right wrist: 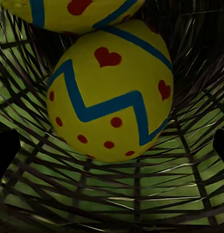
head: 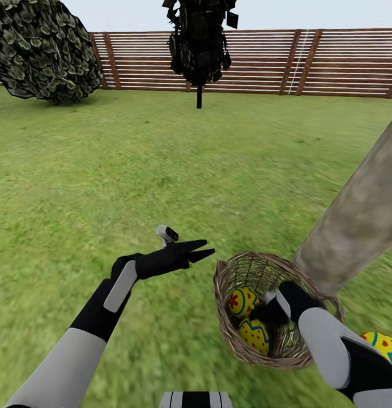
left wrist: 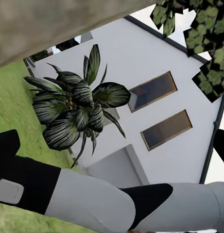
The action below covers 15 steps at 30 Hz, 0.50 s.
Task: Take the three Easter eggs out of the wicker basket on the lawn in the garden, then place them on the lawn next to a single tree (choose any tree) so that all three eggs are next to the same tree and none are left in the basket.
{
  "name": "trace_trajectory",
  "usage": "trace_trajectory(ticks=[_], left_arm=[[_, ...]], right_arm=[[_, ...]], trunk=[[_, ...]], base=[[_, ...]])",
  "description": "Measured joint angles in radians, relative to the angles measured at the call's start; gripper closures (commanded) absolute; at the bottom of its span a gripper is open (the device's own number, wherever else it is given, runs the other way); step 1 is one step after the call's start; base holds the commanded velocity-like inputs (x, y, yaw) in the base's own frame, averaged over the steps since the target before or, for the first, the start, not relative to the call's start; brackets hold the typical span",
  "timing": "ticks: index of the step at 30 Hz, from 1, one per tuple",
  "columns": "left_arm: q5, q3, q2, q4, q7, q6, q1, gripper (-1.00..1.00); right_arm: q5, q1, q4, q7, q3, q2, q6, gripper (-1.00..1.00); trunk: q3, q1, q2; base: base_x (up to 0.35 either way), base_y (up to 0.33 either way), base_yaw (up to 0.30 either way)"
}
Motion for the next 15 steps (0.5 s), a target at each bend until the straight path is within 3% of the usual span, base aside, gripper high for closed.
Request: trace_trajectory(ticks=[3,8,15], left_arm=[[0.008,0.015,0.000,0.000,0.000,-0.001,0.000,-1.00],[0.015,0.043,-0.001,0.001,0.000,-0.001,0.002,-1.00],[0.015,0.079,-0.001,0.001,-0.001,-0.002,0.002,-1.00]], right_arm=[[-0.019,-0.017,0.004,0.015,-0.017,0.003,0.010,-1.00],[-0.045,-0.034,0.004,0.019,-0.045,-0.022,0.011,-1.00],[-0.083,-0.034,0.003,0.015,-0.084,-0.034,-0.003,-1.00]], trunk=[[0.000,0.000,0.000],[0.000,0.000,0.000],[0.000,0.000,0.000]], base=[[0.000,0.000,0.000],[0.000,0.000,0.000],[0.000,0.000,0.000]])
